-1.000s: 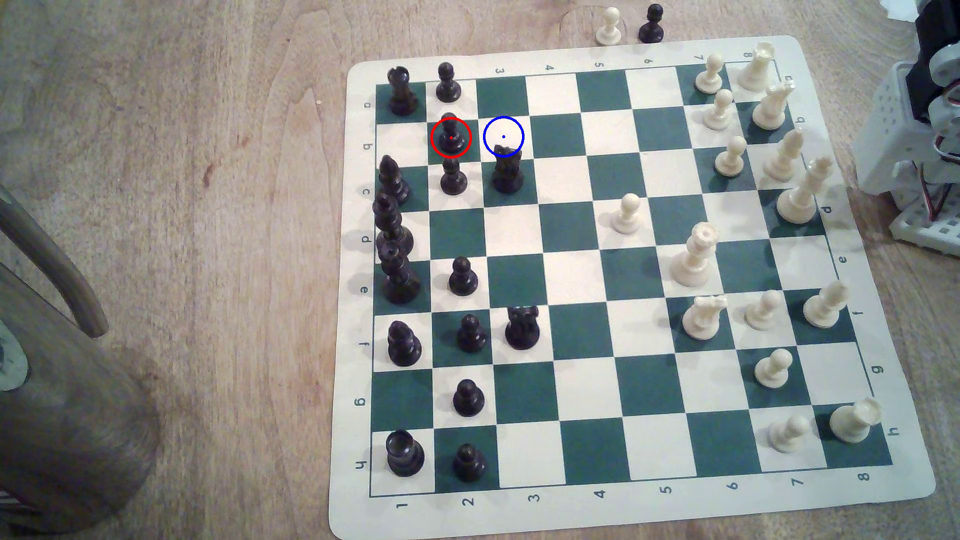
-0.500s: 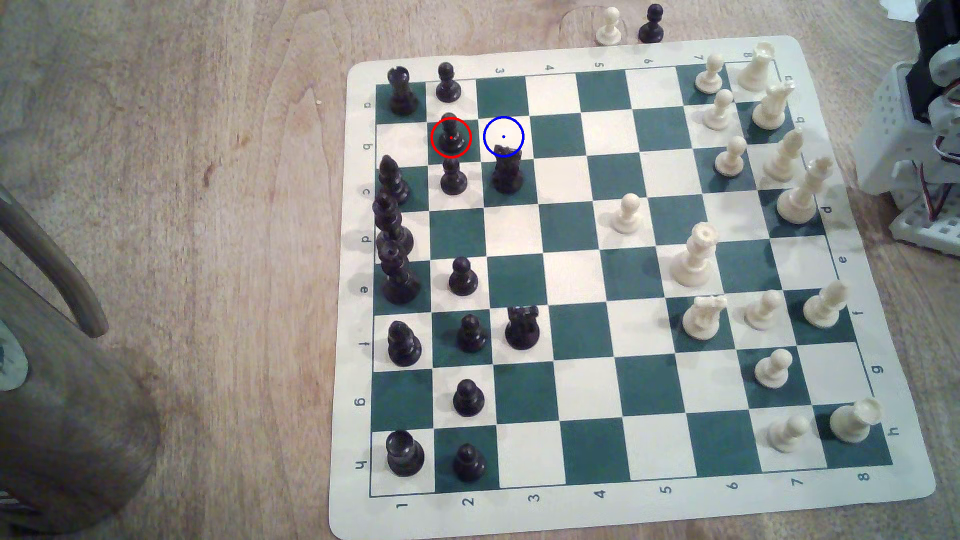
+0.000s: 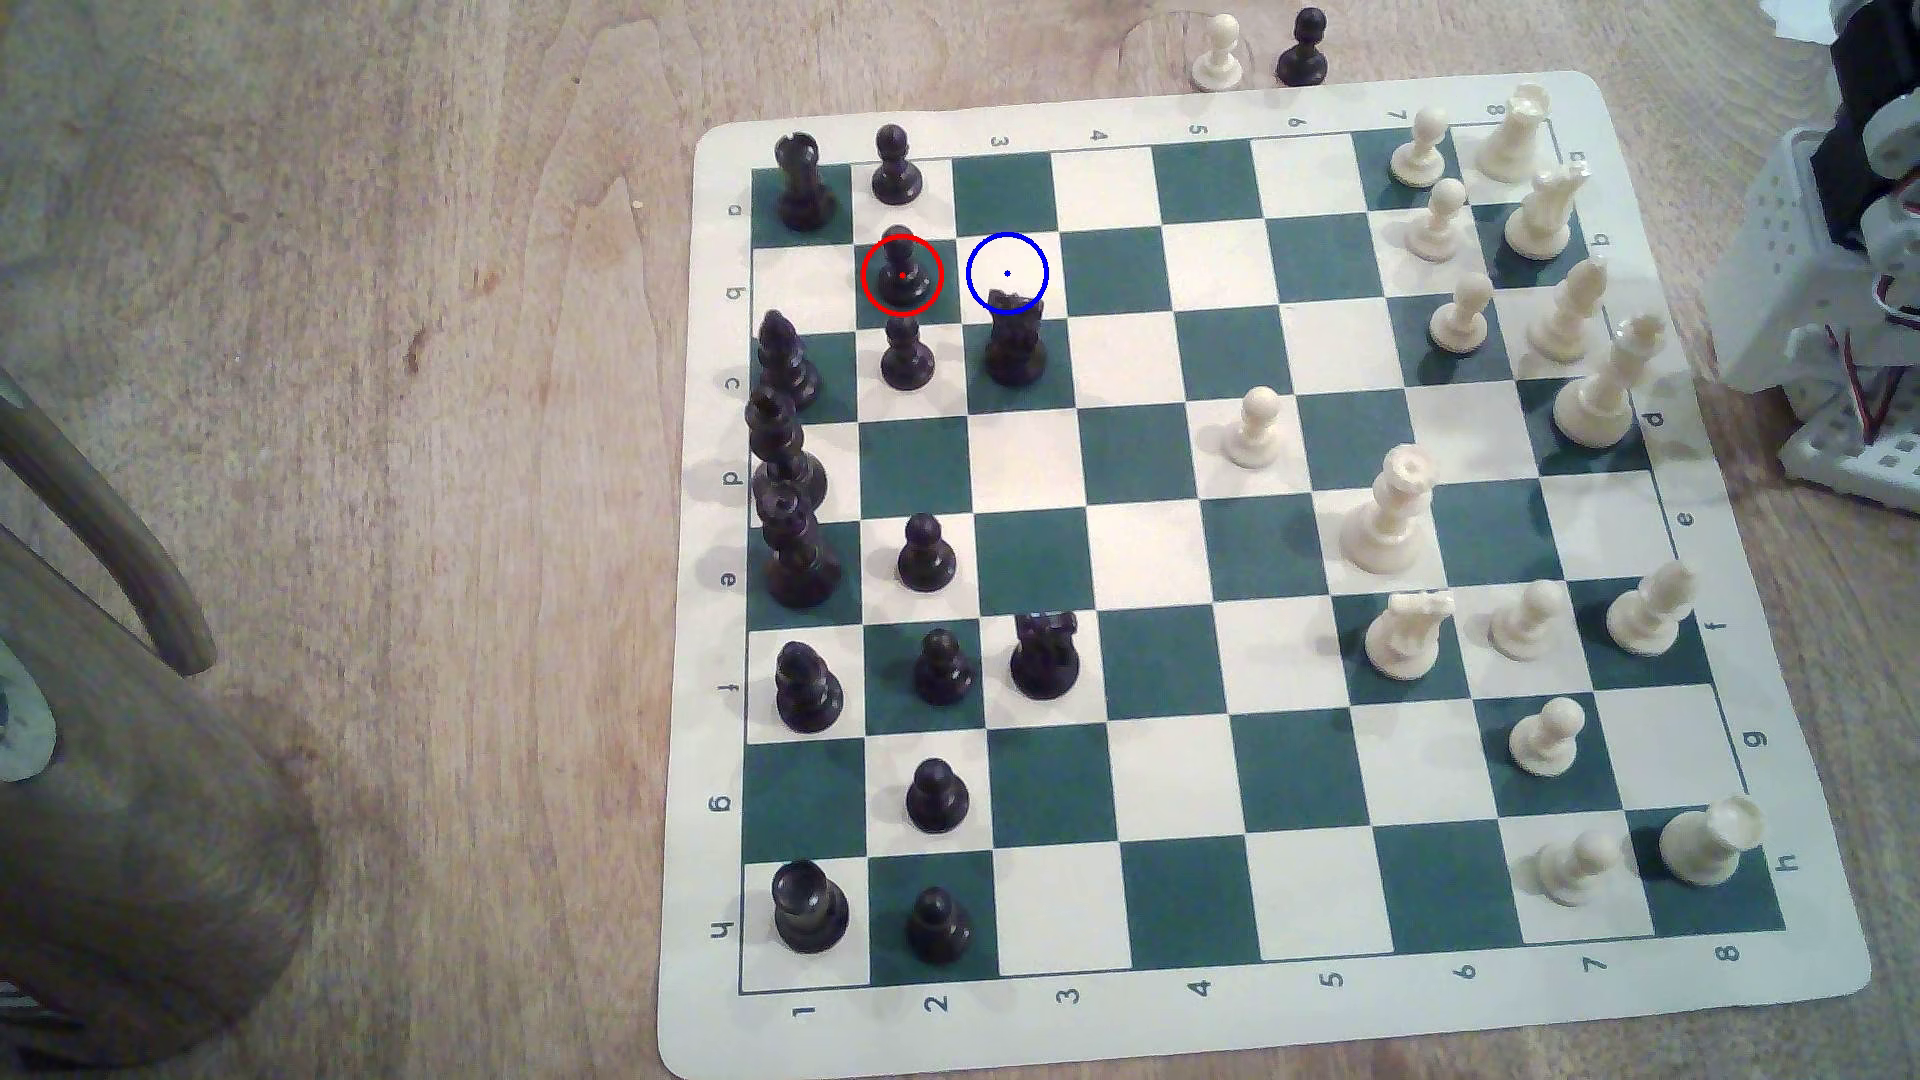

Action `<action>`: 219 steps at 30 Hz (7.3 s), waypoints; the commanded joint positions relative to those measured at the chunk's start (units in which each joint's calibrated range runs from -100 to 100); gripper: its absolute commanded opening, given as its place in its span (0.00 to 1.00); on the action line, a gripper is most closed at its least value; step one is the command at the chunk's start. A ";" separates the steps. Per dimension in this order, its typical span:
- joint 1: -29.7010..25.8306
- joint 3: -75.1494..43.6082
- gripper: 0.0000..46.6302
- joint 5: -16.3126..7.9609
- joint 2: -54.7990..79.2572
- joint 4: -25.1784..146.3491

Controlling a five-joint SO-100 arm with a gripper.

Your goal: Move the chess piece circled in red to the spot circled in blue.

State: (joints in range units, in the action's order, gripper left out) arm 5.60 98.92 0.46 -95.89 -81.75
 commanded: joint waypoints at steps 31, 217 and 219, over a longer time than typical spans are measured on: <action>1.79 -54.76 0.00 -7.28 59.65 109.60; 6.32 -64.55 0.02 -9.28 98.10 100.10; 6.40 -64.55 0.01 -9.23 98.27 100.02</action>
State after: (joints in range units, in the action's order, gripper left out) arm 11.87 34.93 -9.06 3.39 19.36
